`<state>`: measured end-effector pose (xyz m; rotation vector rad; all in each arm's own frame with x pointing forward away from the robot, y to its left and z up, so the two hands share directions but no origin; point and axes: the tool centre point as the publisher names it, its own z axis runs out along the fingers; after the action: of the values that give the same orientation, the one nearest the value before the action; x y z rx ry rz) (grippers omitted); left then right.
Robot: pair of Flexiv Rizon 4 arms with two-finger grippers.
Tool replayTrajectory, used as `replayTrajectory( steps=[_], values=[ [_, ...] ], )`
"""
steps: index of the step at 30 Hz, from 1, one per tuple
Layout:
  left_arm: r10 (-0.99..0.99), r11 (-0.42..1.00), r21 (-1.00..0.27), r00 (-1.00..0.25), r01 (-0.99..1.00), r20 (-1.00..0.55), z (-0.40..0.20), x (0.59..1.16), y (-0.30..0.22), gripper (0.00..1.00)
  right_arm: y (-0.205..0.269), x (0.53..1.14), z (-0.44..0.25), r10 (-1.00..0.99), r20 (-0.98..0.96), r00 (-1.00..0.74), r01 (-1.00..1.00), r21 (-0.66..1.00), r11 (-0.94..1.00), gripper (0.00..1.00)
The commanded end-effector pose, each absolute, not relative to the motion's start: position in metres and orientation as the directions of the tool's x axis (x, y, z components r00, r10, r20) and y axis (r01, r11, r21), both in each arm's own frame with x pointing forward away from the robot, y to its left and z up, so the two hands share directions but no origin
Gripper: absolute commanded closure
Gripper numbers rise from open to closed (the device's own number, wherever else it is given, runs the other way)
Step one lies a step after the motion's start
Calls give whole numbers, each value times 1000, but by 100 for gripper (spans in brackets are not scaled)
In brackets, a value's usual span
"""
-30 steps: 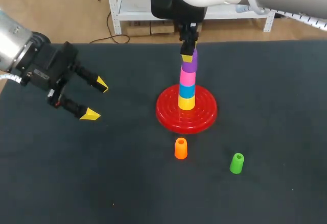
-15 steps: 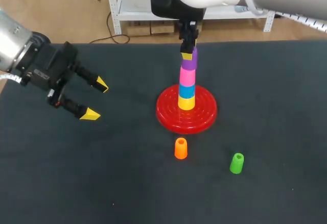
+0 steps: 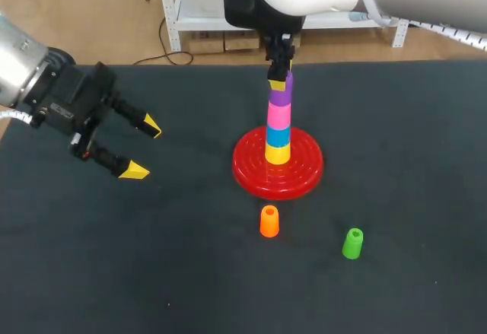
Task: Pick up and stack the cylinders on the red base in this order: pink,purple,orange,green
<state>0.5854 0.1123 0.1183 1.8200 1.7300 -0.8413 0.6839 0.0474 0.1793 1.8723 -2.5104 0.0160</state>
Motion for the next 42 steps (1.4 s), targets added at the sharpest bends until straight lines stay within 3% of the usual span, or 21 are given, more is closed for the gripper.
replayTrajectory(
  steps=[1,42],
  values=[
    [691,-78,-59,11,995,-723,117,584,114,0,47,681,178,-959,11,-284,-959,-9,284,100],
    [691,-78,-59,11,995,-723,117,584,114,0,50,675,154,-959,57,-277,-960,14,278,100]
  ],
)
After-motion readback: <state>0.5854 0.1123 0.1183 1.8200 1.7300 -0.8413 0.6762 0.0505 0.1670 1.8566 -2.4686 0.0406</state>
